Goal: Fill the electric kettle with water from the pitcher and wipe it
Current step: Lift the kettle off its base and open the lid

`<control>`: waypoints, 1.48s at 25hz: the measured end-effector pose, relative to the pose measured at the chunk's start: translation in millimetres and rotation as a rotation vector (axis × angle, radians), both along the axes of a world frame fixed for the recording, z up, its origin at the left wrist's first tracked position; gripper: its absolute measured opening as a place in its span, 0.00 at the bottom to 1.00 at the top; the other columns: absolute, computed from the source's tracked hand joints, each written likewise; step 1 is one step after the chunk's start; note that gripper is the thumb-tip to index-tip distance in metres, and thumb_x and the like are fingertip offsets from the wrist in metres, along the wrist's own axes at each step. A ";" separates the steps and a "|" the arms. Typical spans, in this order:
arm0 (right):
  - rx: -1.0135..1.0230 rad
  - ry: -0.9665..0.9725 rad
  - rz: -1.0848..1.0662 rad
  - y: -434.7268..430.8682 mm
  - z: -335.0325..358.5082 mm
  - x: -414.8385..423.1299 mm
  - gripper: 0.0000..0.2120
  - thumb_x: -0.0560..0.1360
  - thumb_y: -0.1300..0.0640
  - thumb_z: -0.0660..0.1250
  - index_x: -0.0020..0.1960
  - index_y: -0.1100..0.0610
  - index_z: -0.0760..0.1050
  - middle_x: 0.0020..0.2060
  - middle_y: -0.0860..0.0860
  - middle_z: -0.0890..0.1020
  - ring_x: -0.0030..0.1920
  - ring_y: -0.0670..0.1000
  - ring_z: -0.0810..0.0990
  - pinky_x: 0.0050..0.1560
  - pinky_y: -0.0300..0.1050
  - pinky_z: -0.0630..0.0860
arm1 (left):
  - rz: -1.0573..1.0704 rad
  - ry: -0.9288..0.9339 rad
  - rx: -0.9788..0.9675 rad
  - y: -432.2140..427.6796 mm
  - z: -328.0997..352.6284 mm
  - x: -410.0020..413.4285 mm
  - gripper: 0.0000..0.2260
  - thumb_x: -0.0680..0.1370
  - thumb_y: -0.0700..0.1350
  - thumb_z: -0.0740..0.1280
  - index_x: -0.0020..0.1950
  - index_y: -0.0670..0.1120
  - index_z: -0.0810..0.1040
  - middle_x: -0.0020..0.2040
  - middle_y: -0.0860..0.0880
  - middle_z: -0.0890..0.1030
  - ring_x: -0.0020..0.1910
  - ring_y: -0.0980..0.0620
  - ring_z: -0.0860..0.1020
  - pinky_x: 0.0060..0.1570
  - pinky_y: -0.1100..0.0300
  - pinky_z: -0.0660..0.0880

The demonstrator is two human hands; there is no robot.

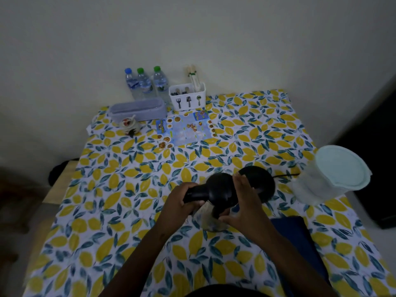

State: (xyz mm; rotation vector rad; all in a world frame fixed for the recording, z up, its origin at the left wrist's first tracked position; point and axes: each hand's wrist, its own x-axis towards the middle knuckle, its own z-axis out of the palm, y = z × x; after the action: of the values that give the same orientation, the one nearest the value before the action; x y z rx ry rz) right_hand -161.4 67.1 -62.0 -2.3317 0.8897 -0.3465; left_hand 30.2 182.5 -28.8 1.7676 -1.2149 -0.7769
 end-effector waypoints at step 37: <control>-0.104 -0.006 -0.053 62.9 -38.9 10.1 0.52 0.68 0.47 0.74 0.76 0.55 0.41 0.78 0.53 0.46 0.78 0.54 0.46 0.75 0.59 0.56 | 0.302 0.163 -0.239 28.6 -11.5 -27.4 0.19 0.84 0.43 0.53 0.76 0.47 0.61 0.73 0.55 0.65 0.73 0.57 0.64 0.68 0.68 0.65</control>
State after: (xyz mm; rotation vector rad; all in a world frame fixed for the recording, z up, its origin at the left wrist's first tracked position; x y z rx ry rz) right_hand -151.3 130.0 -100.9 -2.4038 0.9529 -0.4309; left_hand 2.8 211.1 -40.3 1.6074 -0.8675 -0.5612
